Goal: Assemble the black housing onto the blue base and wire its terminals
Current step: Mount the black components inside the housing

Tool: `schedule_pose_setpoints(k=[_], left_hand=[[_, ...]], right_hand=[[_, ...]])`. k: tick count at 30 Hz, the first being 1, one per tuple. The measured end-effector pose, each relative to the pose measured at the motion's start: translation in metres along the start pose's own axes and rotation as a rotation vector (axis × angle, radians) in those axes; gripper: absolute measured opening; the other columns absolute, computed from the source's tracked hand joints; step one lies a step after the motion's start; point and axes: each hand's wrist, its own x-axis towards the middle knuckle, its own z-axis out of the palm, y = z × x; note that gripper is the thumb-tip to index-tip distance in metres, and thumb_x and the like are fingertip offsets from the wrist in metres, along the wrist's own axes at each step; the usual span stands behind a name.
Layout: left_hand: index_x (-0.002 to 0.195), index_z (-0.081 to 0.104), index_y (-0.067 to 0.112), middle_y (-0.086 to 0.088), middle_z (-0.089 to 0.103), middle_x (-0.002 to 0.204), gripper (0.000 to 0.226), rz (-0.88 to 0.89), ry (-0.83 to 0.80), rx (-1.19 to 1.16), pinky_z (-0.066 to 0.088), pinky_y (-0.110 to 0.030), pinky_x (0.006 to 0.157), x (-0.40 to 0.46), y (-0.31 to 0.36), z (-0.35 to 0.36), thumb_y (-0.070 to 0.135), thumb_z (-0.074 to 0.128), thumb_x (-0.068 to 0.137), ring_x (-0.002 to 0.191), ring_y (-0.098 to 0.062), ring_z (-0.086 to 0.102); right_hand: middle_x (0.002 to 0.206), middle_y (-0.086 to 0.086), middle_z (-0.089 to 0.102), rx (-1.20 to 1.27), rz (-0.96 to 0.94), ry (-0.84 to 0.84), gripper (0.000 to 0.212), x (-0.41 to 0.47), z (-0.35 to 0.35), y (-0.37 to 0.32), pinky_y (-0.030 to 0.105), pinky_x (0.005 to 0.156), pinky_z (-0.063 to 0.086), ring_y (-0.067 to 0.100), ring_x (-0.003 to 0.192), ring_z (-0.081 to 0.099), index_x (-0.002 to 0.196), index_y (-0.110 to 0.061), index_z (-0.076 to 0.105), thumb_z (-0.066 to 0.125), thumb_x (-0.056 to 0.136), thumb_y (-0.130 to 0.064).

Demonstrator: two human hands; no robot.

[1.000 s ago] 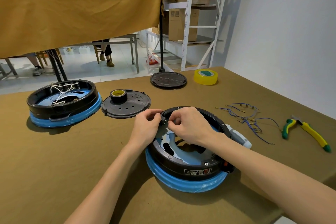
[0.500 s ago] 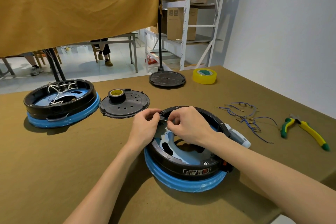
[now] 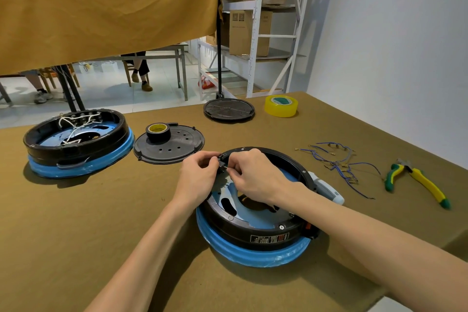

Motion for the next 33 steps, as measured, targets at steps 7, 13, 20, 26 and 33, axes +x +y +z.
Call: schedule_pose_setpoints(k=[7, 13, 20, 26, 33], left_hand=[[0.122, 0.07, 0.019, 0.007, 0.068, 0.105, 0.023, -0.007, -0.002, 0.015, 0.052, -0.021, 0.084, 0.0, -0.001, 0.001, 0.017, 0.054, 0.105, 0.099, -0.001, 0.062], [0.12, 0.07, 0.02, 0.013, 0.067, 0.099, 0.022, -0.021, -0.008, 0.009, 0.053, -0.022, 0.079, 0.001, -0.001, 0.002, 0.017, 0.054, 0.105, 0.096, -0.001, 0.063], [0.119, 0.07, 0.023, 0.015, 0.066, 0.101, 0.022, -0.047, -0.009, 0.009, 0.053, -0.023, 0.081, 0.0, 0.0, 0.002, 0.018, 0.053, 0.105, 0.098, -0.002, 0.062], [0.122, 0.07, 0.021, 0.012, 0.067, 0.101, 0.024, -0.061, 0.016, 0.021, 0.056, -0.032, 0.088, -0.001, 0.003, 0.005, 0.018, 0.052, 0.105, 0.1, -0.006, 0.063], [0.128, 0.064, 0.019, 0.013, 0.063, 0.099, 0.026, -0.073, 0.05, 0.047, 0.055, -0.028, 0.077, -0.003, 0.007, 0.01, 0.017, 0.047, 0.107, 0.092, -0.004, 0.062]], right_hand=[[0.076, 0.001, 0.058, -0.006, -0.008, -0.026, 0.016, 0.0, 0.001, -0.001, 0.035, 0.067, 0.048, 0.018, 0.071, 0.051, 0.091, -0.006, 0.069, 0.058, 0.099, -0.015], [0.08, 0.006, 0.058, -0.017, 0.028, -0.07, 0.012, 0.008, -0.001, -0.003, 0.033, 0.062, 0.043, 0.021, 0.068, 0.05, 0.088, -0.01, 0.066, 0.06, 0.097, -0.016], [0.077, 0.005, 0.063, 0.028, 0.043, -0.065, 0.015, 0.008, 0.0, -0.001, 0.036, 0.07, 0.052, 0.016, 0.069, 0.05, 0.092, -0.005, 0.072, 0.06, 0.097, -0.014], [0.084, 0.009, 0.065, 0.016, 0.061, -0.065, 0.016, 0.012, 0.0, -0.001, 0.039, 0.071, 0.053, 0.021, 0.075, 0.053, 0.094, -0.006, 0.072, 0.06, 0.097, -0.015], [0.084, 0.009, 0.071, 0.061, 0.111, -0.06, 0.018, 0.012, -0.001, 0.0, 0.036, 0.071, 0.054, 0.019, 0.074, 0.061, 0.096, -0.005, 0.076, 0.063, 0.099, -0.018]])
